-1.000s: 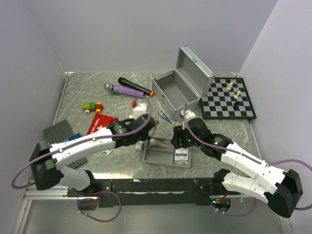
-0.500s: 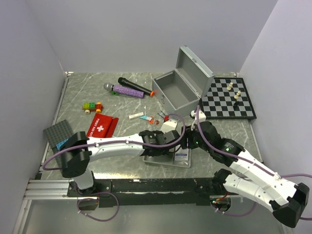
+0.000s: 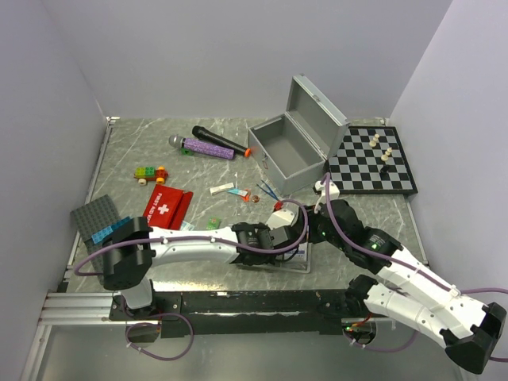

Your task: Organize the medicine kit

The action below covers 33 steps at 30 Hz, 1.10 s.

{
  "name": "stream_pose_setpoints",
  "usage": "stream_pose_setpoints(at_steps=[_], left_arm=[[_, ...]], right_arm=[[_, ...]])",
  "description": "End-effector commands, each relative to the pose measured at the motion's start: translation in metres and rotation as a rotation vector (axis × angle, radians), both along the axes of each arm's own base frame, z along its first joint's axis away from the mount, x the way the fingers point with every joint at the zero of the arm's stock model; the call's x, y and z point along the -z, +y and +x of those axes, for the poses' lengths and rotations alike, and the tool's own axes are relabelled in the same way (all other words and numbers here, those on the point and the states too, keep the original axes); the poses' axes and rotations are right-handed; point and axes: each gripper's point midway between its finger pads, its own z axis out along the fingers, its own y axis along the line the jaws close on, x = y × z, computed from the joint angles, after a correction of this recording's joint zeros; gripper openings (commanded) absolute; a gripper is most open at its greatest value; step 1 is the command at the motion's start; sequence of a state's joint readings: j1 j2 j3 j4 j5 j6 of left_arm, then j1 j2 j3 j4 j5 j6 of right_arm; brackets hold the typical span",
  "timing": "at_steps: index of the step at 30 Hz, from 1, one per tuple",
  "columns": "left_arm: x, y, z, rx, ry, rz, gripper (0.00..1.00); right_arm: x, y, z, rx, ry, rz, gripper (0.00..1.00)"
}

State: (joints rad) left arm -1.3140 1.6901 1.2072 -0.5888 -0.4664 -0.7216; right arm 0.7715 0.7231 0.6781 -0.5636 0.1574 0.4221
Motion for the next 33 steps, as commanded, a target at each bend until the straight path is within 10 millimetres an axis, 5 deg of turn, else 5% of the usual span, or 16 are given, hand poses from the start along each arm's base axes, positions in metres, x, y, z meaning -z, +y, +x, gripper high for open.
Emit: stream_pose_setpoints(at_steps=[1, 7, 15, 18, 25, 33], left_arm=[[0.003, -0.002, -0.005, 0.022, -0.004, 0.004, 0.09], [-0.023, 0.003, -0.001, -0.007, -0.058, -0.059, 0.39], [-0.048, 0.03, 0.006, -0.13, -0.105, -0.097, 0.46], [-0.047, 0.066, 0.01, -0.272, -0.105, -0.107, 0.46], [-0.025, 0.192, 0.032, -0.755, -0.014, -0.222, 0.55], [0.01, 0.239, 0.064, -0.889, 0.009, -0.121, 0.54]], right_arm=[[0.001, -0.005, 0.001, 0.025, -0.007, -0.004, 0.65], [0.0, -0.006, 0.0, 0.029, -0.008, 0.003, 0.66], [0.005, 0.0, -0.001, 0.007, 0.011, 0.015, 0.66], [0.009, 0.004, -0.003, -0.009, 0.021, 0.023, 0.66], [0.015, 0.013, -0.001, -0.04, 0.03, 0.035, 0.66], [0.016, 0.02, 0.0, -0.062, 0.031, 0.043, 0.66]])
